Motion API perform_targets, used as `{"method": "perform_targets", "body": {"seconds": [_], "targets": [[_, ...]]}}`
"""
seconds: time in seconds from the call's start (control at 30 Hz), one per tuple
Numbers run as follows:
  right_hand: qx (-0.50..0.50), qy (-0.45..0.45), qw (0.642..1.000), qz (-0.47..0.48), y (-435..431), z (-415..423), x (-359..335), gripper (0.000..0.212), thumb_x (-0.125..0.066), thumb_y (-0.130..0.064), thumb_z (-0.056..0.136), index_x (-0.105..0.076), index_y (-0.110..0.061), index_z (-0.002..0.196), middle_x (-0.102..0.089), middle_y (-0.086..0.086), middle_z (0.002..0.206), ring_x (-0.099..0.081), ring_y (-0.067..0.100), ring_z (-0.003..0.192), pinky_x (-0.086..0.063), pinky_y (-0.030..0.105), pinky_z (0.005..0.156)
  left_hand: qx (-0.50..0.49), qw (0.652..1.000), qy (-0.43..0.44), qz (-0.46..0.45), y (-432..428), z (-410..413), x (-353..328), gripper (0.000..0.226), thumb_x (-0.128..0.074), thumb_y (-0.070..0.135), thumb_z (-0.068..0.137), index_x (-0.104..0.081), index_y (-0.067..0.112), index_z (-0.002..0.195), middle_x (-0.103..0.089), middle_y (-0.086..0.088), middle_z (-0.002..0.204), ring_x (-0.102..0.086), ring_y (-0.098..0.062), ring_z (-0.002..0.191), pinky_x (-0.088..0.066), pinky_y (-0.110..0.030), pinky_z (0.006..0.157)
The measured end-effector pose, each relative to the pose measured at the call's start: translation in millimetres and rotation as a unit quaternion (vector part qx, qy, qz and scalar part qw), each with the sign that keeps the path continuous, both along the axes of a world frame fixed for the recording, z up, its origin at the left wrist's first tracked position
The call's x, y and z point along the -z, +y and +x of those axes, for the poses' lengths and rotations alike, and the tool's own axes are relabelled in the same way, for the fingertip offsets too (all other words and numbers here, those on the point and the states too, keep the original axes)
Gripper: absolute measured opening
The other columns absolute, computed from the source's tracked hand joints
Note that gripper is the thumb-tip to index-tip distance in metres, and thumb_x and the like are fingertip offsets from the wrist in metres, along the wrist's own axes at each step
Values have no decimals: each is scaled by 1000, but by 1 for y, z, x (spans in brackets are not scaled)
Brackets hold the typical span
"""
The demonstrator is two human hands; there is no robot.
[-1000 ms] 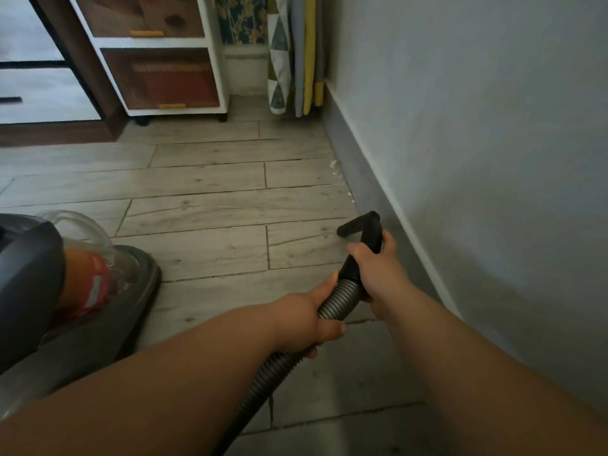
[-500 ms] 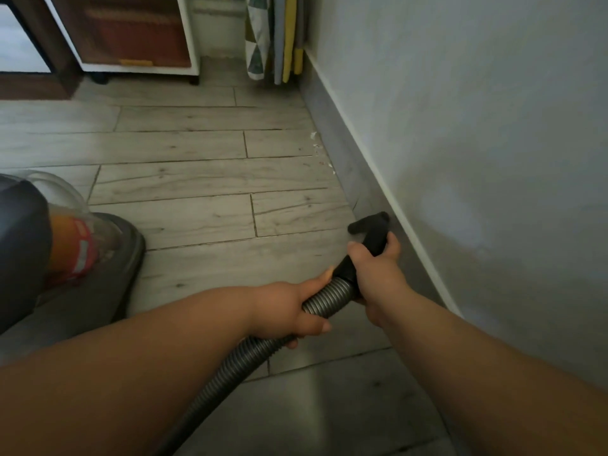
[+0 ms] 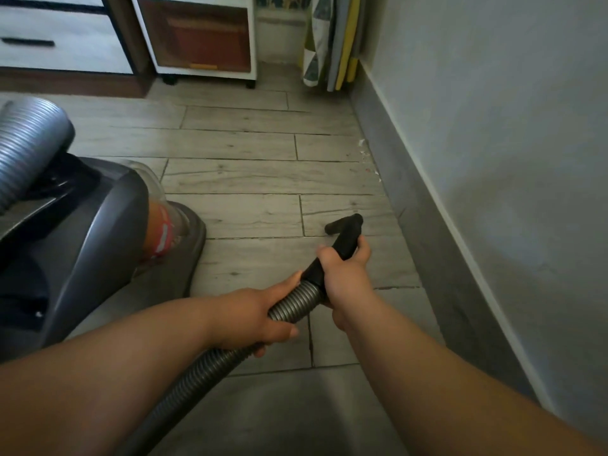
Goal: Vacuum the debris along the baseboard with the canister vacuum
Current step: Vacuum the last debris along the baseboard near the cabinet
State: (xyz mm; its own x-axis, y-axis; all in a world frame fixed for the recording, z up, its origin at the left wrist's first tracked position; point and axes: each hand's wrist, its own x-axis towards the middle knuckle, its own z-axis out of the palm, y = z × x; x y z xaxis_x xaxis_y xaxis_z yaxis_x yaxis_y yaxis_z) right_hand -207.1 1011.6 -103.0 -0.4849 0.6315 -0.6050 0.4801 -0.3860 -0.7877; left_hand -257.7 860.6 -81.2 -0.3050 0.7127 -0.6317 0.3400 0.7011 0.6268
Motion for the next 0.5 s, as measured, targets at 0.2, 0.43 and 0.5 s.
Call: {"method": "perform_targets", "body": {"seconds": [0.2, 0.43, 0.5], "targets": [[-5, 31, 999, -19, -27, -4, 5, 77, -62, -32, 91, -11, -48, 147, -54, -5, 92, -63, 26, 91, -56, 51, 87, 8, 999, 18, -46, -27, -7, -8, 92, -60, 47, 89, 15, 57, 142, -69, 5, 83, -68, -5, 73, -54, -19, 81], [58, 66, 988, -126, -8, -4, -6, 77, -65, -39, 90, -15, -47, 148, -58, 8, 114, -64, 29, 94, -57, 49, 85, 34, 997, 59, -30, -5, -15, -15, 90, -58, 47, 90, 16, 57, 141, -65, 8, 77, -65, 0, 68, -51, -16, 80], [78, 75, 984, -140, 7, -2, -14, 74, -67, -37, 90, -21, -43, 148, -60, 9, 111, -65, 30, 92, -58, 48, 81, 31, 998, 53, 0, 9, -15, -14, 90, -59, 44, 90, 15, 57, 142, -64, 9, 83, -65, -1, 67, -51, -14, 74]]}}
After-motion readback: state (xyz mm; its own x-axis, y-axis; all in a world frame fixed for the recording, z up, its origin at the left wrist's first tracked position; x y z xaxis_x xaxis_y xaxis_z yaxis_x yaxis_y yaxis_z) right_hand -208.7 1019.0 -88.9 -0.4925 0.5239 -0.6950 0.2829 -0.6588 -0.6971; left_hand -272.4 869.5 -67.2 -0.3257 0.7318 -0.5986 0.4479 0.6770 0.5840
